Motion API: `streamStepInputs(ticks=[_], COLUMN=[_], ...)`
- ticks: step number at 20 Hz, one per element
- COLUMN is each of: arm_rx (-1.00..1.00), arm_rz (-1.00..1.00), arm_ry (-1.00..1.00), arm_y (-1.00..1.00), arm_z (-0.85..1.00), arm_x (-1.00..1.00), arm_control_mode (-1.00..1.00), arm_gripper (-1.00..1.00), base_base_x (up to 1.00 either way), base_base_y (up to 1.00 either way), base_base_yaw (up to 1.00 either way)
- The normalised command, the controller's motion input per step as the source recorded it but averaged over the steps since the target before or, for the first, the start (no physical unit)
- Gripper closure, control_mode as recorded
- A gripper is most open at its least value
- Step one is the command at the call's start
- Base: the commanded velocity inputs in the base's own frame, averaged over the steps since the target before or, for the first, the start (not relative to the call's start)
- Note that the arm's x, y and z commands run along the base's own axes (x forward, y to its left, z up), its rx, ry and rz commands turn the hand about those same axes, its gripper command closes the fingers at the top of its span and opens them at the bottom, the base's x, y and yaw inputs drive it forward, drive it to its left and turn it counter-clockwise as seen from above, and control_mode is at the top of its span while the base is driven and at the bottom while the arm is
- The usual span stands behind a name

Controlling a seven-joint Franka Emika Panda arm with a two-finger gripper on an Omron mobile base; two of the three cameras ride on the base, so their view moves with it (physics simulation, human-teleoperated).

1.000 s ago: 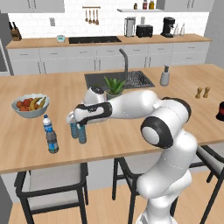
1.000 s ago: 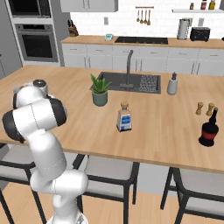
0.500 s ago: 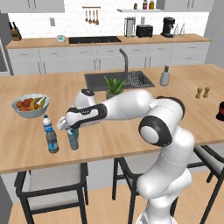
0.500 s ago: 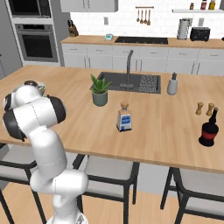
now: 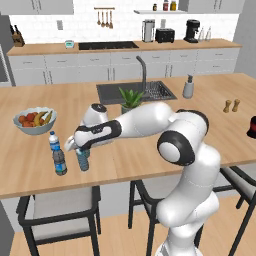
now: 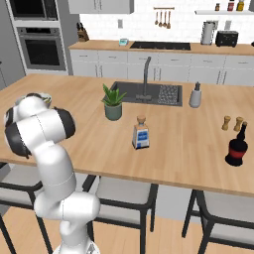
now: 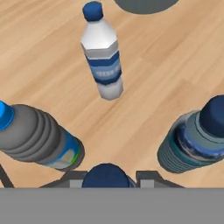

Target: Move the plastic bottles in the middle to the plastics group, and the glass bottles in the middle to the glass group.

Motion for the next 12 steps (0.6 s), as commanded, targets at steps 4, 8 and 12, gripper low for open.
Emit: streamStepInputs(ticks=[4,8,12], arm_rx=[0.00,0.00,0.05], arm_rz=[0.05,0.06,0.03], arm_ry=[-0.15,-0.17,0.00], arm_y=[0.01,0.13,0.02], arm_z=[0.00,0.00,0.00], arm_x=[0.00,0.00,0.04], arm_control_mode=[-1.00,-1.00,-1.00], arm_gripper=[1.00,1.00,1.00], base_base_x=[0.00,0.00,0.00], base_base_y=[0.00,0.00,0.00], base_base_yaw=[0.00,0.00,0.00])
